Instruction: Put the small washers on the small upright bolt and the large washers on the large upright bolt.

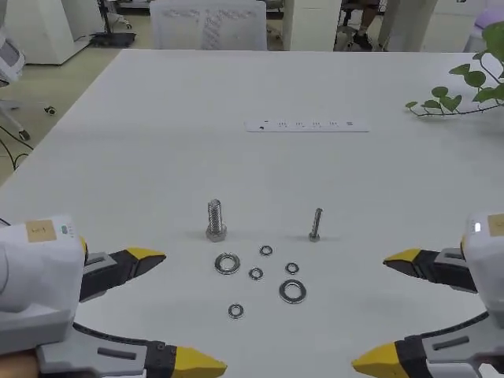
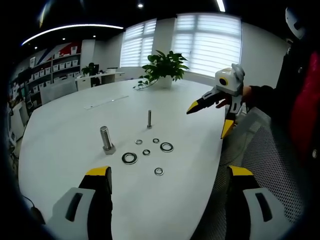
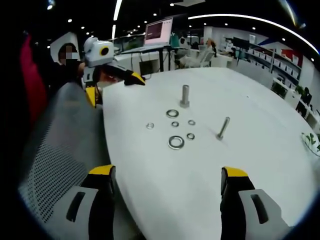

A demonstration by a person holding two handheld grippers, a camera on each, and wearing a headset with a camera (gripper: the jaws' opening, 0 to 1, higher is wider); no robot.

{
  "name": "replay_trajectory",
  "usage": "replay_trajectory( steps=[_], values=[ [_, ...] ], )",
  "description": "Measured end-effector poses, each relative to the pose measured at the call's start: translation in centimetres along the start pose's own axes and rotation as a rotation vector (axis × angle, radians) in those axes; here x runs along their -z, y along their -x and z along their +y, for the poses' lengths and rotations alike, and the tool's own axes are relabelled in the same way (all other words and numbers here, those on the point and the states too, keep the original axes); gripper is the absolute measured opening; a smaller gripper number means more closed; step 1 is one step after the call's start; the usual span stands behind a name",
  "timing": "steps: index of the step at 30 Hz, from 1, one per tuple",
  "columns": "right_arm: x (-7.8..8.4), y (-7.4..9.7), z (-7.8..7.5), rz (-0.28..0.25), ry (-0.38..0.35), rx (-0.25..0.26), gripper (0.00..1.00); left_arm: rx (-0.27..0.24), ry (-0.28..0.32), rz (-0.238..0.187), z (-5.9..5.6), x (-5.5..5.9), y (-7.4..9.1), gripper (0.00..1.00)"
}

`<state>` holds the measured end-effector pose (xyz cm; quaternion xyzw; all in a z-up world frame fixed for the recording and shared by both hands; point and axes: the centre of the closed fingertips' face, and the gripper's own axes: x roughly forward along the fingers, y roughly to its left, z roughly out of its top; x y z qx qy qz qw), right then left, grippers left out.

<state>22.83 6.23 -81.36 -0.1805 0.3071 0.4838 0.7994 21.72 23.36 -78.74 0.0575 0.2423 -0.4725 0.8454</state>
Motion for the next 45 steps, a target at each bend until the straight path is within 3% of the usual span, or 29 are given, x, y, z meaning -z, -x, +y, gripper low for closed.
replay_trajectory(
  steps=[12,22,35,45],
  values=[
    [-0.6,-0.9,0.0,0.038,0.044,-0.017,0.85,0.0,-0.004,-0.004,0.0,-0.2,0.0,0.95],
    [-1.6,-2.3,0.2,0.094,0.109,-0.076,0.79,-0.014,-0.011,-0.012,0.2,-0.5,0.0,0.95],
    [-2.8,-4.9,-0.6,0.161,0.185,-0.115,0.59,-0.024,-0.009,-0.021,0.2,-0.6,0.1,0.94],
    [-2.2,-6.7,-1.0,0.226,0.186,-0.134,0.44,-0.023,-0.007,-0.017,0.2,-0.4,0.0,0.94]
  ],
)
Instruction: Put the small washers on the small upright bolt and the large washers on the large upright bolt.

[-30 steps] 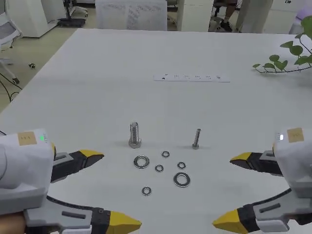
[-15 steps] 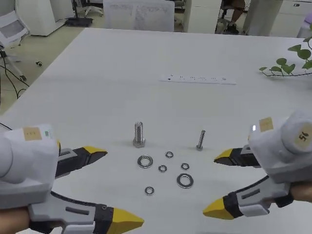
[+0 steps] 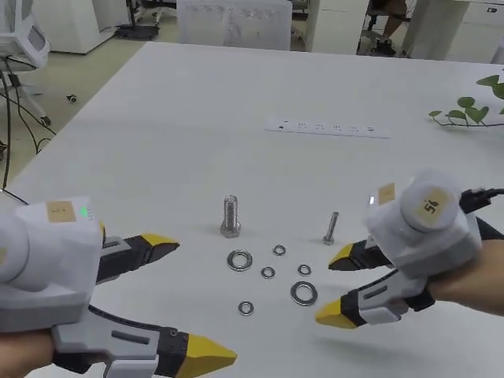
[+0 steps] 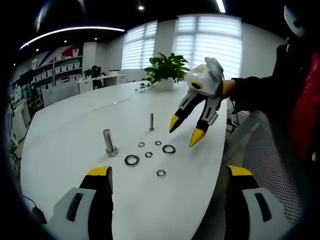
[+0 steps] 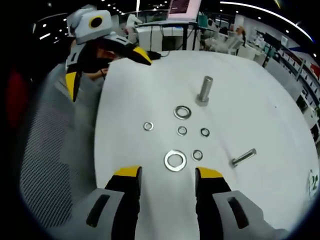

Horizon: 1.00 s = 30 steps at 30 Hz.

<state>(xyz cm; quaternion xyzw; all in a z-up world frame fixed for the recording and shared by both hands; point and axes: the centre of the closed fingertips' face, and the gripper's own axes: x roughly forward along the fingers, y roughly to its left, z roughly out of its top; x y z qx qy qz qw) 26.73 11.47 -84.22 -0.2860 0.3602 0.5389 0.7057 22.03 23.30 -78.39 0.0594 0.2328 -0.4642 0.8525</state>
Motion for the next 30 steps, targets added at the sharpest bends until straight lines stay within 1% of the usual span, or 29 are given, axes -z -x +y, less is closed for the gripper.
replay_trajectory(
  steps=[2,5,12,20,25,30],
  values=[
    [0.1,-0.4,-0.2,0.019,-0.004,-0.001,0.41,0.001,0.001,-0.001,0.0,0.0,0.0,0.93],
    [0.1,-0.9,-0.2,0.027,-0.004,-0.01,0.4,0.001,0.001,0.0,0.0,0.0,0.0,0.93],
    [0.4,-2.2,-0.4,0.085,0.019,-0.02,0.35,-0.001,0.001,-0.003,0.0,-0.1,-0.1,0.93],
    [0.5,-2.8,-0.8,0.133,0.045,-0.032,0.33,0.001,0.001,-0.004,0.1,-0.1,-0.2,0.92],
    [0.8,-3.2,-1.0,0.189,0.082,-0.037,0.32,-0.001,0.0,-0.006,0.1,-0.1,-0.2,0.92],
    [0.8,-3.6,-1.0,0.212,0.098,-0.05,0.31,-0.004,0.0,-0.009,0.2,-0.2,-0.2,0.92]
  ],
)
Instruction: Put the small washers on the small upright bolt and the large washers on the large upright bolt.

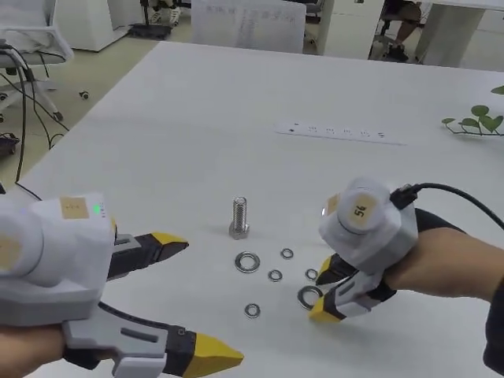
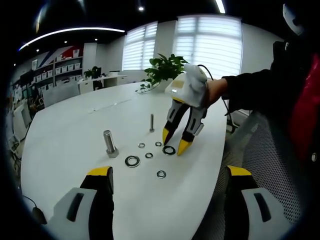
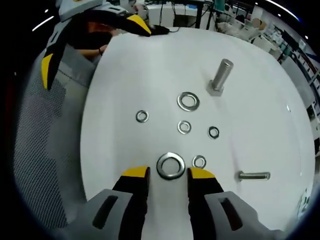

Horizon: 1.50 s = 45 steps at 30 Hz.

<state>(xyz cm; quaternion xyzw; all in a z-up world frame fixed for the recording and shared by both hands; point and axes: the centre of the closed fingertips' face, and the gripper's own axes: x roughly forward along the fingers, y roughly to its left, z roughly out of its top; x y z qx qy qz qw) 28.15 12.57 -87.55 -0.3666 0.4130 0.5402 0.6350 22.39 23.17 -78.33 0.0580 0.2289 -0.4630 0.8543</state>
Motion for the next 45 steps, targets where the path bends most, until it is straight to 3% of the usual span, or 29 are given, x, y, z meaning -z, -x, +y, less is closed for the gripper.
replay_trajectory(
  steps=[8,31,39,45],
  values=[
    [-0.15,-0.06,0.13,0.032,0.012,-0.016,0.29,0.001,-0.001,-0.003,-0.1,-0.06,0.04,0.92],
    [0.03,-0.36,0.19,0.262,0.125,-0.06,0.24,0.001,-0.005,-0.001,-0.32,0.22,0.24,0.91],
    [0.1,-0.31,0.24,0.286,0.127,-0.055,0.23,0.002,-0.007,0.002,-0.4,0.25,0.18,0.91],
    [0.11,-0.26,0.2,0.269,0.115,-0.059,0.22,0.0,-0.009,-0.002,-0.4,0.15,0.23,0.91]
  ],
)
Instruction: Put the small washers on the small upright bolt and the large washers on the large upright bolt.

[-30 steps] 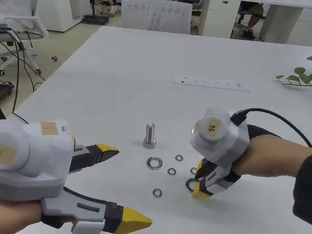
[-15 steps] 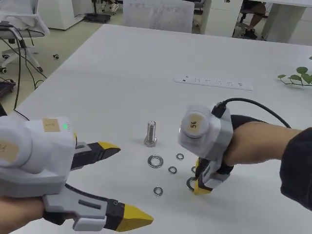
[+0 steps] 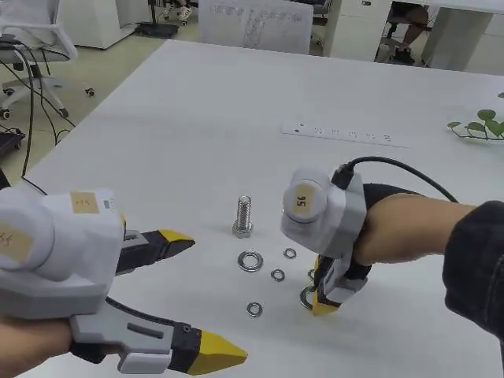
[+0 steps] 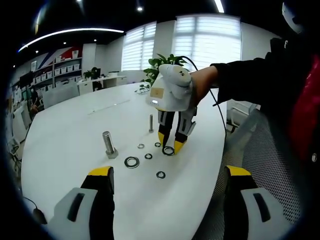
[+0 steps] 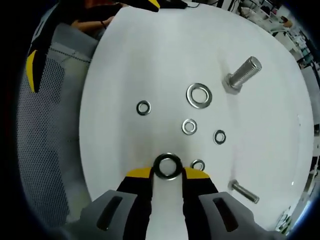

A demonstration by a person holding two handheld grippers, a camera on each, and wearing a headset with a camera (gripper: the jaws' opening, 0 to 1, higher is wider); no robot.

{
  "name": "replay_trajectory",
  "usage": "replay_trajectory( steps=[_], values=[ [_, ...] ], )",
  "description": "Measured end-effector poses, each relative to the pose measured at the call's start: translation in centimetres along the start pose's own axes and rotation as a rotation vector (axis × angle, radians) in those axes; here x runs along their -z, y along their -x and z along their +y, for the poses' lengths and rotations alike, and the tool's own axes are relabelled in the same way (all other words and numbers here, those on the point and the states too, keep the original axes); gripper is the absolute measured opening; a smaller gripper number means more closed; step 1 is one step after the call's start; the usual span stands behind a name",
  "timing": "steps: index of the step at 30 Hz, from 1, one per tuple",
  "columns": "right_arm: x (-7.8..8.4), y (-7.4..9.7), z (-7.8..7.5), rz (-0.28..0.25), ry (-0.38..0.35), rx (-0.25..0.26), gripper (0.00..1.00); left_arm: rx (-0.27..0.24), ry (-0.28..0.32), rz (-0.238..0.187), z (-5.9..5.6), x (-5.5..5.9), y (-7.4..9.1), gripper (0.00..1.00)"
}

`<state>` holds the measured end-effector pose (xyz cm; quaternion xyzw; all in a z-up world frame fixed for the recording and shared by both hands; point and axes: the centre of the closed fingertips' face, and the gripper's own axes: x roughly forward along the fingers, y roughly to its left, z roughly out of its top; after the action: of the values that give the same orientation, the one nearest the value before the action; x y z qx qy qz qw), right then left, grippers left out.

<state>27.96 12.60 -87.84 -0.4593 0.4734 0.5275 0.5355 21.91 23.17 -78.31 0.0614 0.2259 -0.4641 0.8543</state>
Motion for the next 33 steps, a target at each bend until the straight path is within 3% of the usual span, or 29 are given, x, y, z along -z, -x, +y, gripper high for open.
replay_trajectory(
  steps=[8,14,22,33],
  values=[
    [0.4,0.1,-0.2,0.006,-0.002,0.014,0.22,-0.007,0.004,-0.013,0.2,-0.2,0.2,0.91],
    [0.1,1.3,-0.8,-0.023,-0.016,0.026,0.22,-0.02,0.003,-0.022,0.5,-0.4,0.2,0.91],
    [-0.8,2.9,-1.5,-0.063,-0.024,0.048,0.22,-0.067,-0.01,-0.049,1.5,-0.9,0.6,0.89],
    [-2.7,5.6,-3.1,-0.097,0.003,0.09,0.22,-0.181,-0.038,-0.098,3.6,-1.9,1.8,0.89]
  ],
)
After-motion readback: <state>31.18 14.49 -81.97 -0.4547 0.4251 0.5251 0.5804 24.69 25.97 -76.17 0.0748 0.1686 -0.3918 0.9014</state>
